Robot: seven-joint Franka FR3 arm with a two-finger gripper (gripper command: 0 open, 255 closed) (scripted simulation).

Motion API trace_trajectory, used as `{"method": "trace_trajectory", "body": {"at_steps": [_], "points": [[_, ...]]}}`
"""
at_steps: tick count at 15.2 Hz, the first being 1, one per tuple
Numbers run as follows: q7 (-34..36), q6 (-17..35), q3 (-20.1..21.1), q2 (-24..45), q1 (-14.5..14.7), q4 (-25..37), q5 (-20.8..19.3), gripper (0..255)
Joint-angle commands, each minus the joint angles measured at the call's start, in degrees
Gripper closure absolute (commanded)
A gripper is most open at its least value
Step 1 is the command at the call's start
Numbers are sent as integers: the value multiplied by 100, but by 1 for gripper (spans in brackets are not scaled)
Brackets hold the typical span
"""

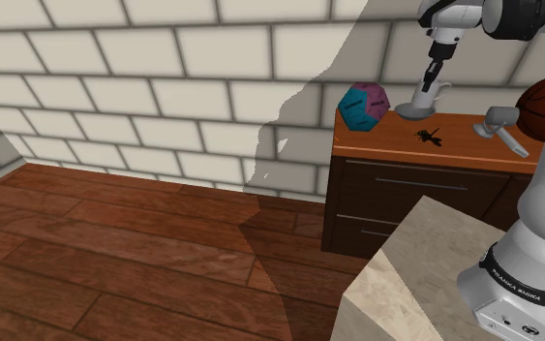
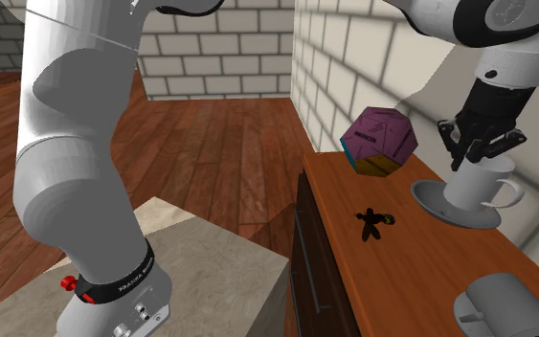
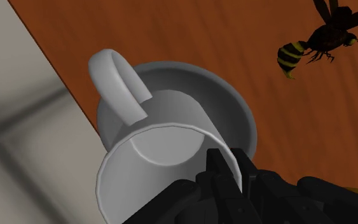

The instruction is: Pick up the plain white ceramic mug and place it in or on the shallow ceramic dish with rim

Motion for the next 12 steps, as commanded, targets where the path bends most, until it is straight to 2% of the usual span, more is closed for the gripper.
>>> {"method": "trace_trajectory", "body": {"at_steps": [1,9,10,12], "points": [[-22,141,16,24,13,-121,27,255],[-41,222,29,51,12,-181,51,255],[-41,222,29,51,12,-181,51,0],[-41,222,29,52,12,-180,51,0]]}}
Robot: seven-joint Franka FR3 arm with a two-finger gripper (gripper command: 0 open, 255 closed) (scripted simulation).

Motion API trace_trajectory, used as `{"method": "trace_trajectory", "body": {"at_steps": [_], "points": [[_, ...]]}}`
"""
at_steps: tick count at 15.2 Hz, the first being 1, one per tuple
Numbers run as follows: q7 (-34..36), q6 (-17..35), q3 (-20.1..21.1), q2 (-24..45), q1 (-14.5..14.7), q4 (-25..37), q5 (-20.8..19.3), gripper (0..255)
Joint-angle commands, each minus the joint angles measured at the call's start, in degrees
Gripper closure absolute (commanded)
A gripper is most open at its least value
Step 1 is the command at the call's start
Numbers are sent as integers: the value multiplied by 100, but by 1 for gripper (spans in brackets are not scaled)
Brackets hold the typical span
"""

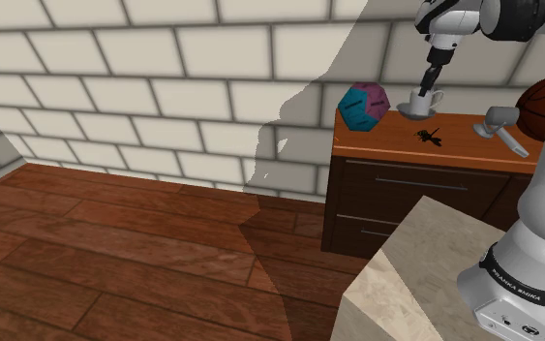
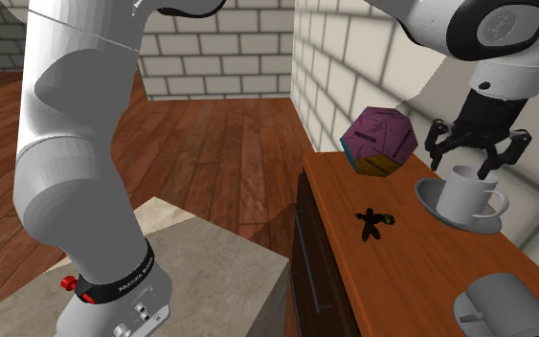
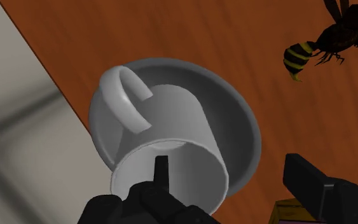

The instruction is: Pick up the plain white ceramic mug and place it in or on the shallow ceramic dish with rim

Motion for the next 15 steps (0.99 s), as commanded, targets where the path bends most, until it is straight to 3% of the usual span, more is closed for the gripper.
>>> {"method": "trace_trajectory", "body": {"at_steps": [1,3,7,15], "points": [[0,0,0,0,0,0,0,0],[0,0,0,0,0,0,0,0],[113,-609,-93,-210,-7,443,-166,0],[113,-609,-94,-210,-6,443,-166,0]]}}
